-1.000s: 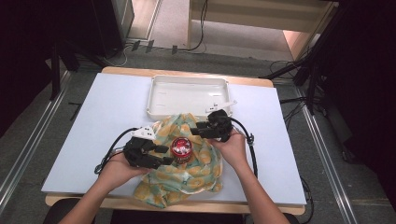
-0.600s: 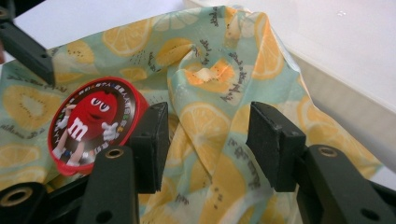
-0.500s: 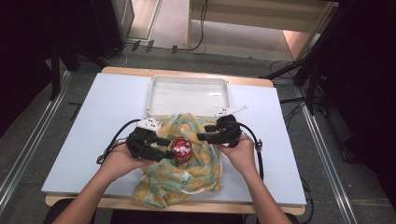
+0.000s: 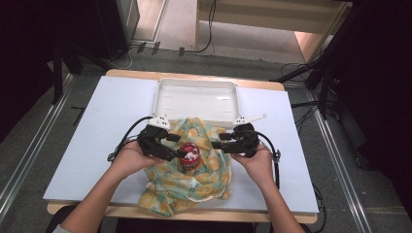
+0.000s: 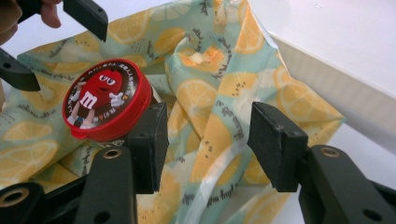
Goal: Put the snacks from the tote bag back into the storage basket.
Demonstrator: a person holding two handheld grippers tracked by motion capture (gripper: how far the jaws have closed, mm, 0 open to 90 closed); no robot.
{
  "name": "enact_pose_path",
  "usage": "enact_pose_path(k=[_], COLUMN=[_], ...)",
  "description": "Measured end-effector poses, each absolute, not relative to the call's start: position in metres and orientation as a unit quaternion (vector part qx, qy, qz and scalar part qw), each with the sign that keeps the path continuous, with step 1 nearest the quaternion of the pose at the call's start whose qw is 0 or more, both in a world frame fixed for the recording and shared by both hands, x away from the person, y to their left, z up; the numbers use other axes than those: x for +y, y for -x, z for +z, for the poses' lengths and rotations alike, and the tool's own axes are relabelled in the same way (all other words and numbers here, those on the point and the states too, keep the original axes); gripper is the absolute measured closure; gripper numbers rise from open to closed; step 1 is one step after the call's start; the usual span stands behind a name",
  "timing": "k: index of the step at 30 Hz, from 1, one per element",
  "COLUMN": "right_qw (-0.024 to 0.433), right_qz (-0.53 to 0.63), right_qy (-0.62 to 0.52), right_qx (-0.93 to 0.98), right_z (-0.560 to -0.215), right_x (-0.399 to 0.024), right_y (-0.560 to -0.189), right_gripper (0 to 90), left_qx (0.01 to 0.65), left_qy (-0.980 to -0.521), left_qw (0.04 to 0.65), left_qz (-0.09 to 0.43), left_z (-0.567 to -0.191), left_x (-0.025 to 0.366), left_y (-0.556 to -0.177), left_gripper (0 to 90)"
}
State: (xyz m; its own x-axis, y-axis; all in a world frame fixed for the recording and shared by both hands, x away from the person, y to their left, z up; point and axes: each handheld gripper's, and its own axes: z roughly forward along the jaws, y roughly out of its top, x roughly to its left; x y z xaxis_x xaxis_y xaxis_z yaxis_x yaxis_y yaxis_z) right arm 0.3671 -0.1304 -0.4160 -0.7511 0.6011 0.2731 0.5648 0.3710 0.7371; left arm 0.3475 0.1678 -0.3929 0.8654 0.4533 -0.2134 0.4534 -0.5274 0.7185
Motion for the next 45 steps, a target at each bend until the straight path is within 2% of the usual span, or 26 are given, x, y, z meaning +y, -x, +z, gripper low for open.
enact_pose_path(k=[9, 16, 28, 36, 45], right_qw=[0.027, 0.031, 0.033, 0.031, 0.027], right_qz=[0.434, 0.430, 0.423, 0.421, 0.420], right_qy=[-0.357, -0.364, -0.381, -0.391, -0.395], right_qx=[0.826, 0.826, 0.822, 0.817, 0.817], right_z=[-0.417, -0.419, -0.427, -0.433, -0.442], right_x=[-0.138, -0.143, -0.156, -0.160, -0.157], right_y=[-0.358, -0.354, -0.348, -0.349, -0.352], right_gripper=[48.3, 48.1, 48.1, 48.4, 48.5], left_qx=[0.244, 0.232, 0.216, 0.220, 0.217], left_qy=[-0.883, -0.889, -0.897, -0.896, -0.902], left_qw=[0.401, 0.394, 0.386, 0.386, 0.373], left_qz=[-0.002, -0.009, -0.011, -0.020, 0.001], left_z=[-0.400, -0.407, -0.425, -0.441, -0.458], left_x=[0.162, 0.155, 0.147, 0.146, 0.139], left_y=[-0.350, -0.351, -0.352, -0.352, -0.349], left_gripper=[27.6, 29.5, 15.1, 15.8, 15.7])
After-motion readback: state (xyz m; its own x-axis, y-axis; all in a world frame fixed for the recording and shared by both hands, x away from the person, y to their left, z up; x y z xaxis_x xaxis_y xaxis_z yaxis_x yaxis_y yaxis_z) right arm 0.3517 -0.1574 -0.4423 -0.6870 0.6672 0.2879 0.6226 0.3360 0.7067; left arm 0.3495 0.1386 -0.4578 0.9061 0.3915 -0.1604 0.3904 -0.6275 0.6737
